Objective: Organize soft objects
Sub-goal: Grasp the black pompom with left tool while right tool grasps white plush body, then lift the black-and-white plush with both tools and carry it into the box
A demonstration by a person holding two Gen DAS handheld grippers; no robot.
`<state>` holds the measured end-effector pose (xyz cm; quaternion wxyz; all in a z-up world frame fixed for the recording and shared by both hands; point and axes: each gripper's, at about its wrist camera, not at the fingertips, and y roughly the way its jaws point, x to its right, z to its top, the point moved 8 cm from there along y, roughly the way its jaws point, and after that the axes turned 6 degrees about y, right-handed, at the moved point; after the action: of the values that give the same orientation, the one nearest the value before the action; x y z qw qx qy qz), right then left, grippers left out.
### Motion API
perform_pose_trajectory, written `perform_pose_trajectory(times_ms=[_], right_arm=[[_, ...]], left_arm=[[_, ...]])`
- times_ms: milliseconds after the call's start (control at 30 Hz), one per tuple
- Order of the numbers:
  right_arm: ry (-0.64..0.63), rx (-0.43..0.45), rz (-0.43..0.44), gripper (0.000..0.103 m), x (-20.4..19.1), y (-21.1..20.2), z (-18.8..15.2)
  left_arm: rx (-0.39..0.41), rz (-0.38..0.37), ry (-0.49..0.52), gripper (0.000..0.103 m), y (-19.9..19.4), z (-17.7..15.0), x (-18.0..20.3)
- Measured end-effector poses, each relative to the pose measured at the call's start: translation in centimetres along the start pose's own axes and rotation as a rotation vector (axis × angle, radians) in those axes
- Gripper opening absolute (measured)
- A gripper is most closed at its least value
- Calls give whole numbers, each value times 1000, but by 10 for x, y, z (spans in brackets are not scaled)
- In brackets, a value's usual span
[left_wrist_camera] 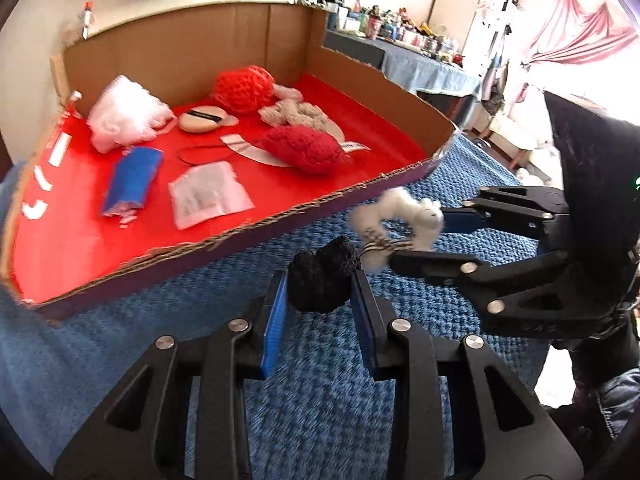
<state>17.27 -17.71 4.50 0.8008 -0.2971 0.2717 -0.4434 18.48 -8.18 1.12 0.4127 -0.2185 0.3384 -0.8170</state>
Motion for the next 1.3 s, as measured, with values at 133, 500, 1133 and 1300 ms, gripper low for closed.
perform_pose_trajectory(times_ms=[133, 500, 1133, 1300], right_arm=[[28, 39, 5, 40, -7, -13, 3], [51, 47, 21, 41, -24, -21, -8], [43, 73, 24, 41, -27, -29, 2], [42, 79, 23, 41, -27, -31, 6]], left_arm=[[29, 38, -18, 30, -14, -4, -8], [56, 97, -33, 30, -35, -16, -21], [78, 100, -28, 30, -41, -12, -23], [87, 95, -27, 30, -43, -9, -24]])
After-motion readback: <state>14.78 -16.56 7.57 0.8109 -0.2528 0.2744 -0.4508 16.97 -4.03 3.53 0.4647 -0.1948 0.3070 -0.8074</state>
